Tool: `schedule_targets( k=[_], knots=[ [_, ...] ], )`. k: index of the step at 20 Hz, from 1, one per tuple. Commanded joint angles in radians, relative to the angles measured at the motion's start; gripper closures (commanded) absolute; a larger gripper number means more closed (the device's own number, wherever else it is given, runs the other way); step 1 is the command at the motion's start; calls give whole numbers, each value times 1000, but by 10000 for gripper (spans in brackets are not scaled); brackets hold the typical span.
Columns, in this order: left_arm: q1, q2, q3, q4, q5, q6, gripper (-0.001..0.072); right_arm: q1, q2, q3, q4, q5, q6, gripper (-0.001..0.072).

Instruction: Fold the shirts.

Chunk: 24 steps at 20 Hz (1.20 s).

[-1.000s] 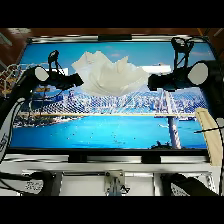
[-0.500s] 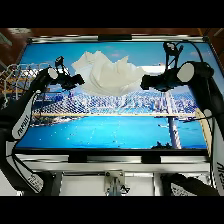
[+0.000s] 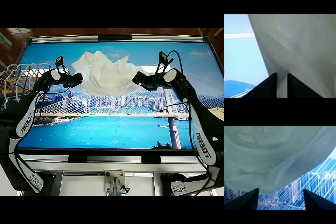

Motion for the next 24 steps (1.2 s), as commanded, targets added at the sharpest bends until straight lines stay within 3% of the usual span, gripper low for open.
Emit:
schedule_targets(
  k=[1, 2, 4, 10, 14, 16, 17, 18, 19, 22, 24],
  knots=[
    [-1, -2, 1, -1, 13, 0, 617, -8, -97, 1, 171, -73, -57, 37],
    [-1, -2, 1, -1, 10, 1, 665, -8, -114, 1, 186, -97, -54, 37],
    [0, -1, 1, -1, -1, 5, 666, -8, -136, 1, 229, -157, -54, 37],
    [-5, 38, 1, -1, -92, 190, 667, -1, -222, 1, 467, -279, -45, 38],
    [-10, 90, 1, -1, -140, 223, 667, 0, -243, 1, 610, -370, -45, 44],
    [-23, 118, 1, 0, -185, 273, 667, 12, -261, 1, 730, -421, -39, 176],
    [-29, 132, 1, 0, -207, 291, 667, 18, -271, 1, 774, -438, -39, 296],
    [-34, 145, 1, 1, -227, 308, 667, 20, -277, 1, 787, -436, -40, 439],
    [-35, 163, 1, 15, -250, 312, 667, 20, -278, 1, 785, -407, -55, 648],
    [-27, 244, 1, 103, -296, 312, 668, -22, -241, 1, 703, -196, -160, 640],
    [-23, 312, 1, 182, -356, 312, 667, -77, -172, 1, 505, -16, -122, 640]
  ],
)
